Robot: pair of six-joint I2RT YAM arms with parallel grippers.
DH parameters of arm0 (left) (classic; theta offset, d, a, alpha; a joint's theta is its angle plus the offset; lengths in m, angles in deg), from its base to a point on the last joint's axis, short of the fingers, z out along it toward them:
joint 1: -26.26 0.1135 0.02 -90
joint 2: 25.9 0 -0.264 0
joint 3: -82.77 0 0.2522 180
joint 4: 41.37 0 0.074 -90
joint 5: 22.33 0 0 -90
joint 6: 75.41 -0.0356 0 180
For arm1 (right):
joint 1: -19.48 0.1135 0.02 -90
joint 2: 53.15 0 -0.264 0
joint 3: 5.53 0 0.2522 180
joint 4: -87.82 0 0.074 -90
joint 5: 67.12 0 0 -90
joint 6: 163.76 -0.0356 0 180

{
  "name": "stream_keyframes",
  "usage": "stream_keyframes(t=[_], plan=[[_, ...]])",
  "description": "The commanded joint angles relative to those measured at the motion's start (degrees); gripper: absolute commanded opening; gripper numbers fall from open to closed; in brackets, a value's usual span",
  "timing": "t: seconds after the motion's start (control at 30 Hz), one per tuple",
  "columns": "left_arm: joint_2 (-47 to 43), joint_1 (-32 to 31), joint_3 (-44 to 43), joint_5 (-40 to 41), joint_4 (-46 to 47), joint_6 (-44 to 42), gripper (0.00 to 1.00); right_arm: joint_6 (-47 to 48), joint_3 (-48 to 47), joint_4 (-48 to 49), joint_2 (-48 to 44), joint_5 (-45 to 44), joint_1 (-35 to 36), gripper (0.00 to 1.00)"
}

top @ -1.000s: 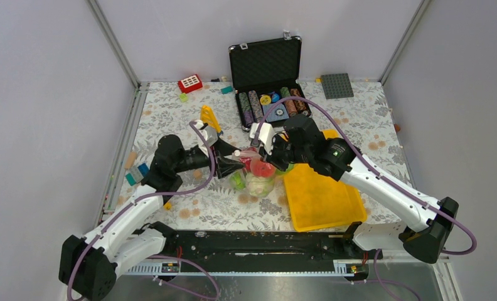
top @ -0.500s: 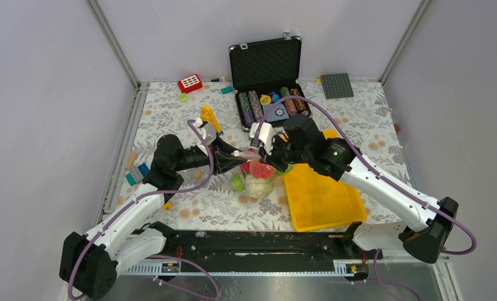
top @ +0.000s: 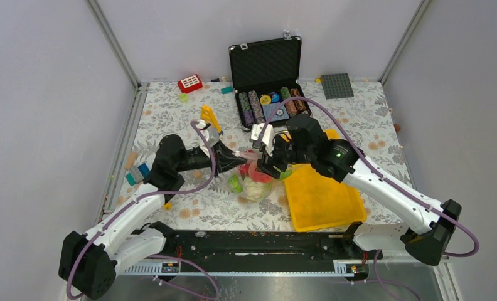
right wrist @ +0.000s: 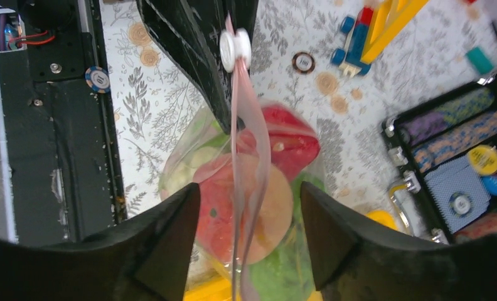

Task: Place the food in the zip-top bag and seal the zipper
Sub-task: Adjust the zipper food storage bag at the center of the board, then zip the zipper food storage bag at the center of the board.

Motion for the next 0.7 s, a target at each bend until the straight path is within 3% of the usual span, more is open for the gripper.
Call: stream_keyframes(t=[0.0,0.13,0.43,0.6,0.67], plan=[[-1.3,-0.8,-3.0,-1.5,-0.8,-3.0,0.00,1.6,-1.5,5.4,-2.9,4.3,-0.3,0.72],[-1.9,-1.2,-3.4,-0.5,-2.6,-3.6,0.00,-0.9,-2.5,9.8,-2.3,11.2,-0.3,0.76],[-3.6,-1.7,-3.2,0.8,-4.7,-4.7,0.00,-3.8,-7.9,10.1,4.2,18.9,-0.1,0.62],[-3.3,-1.8,-3.8,1.7,-6.3,-5.0,0.00,-5.3,-10.4,9.8,7.0,19.6,0.2,0.48],[-3.4,-1.8,-4.1,1.8,-6.9,-5.3,0.00,-5.0,-10.6,9.3,7.2,20.0,0.5,0.48]])
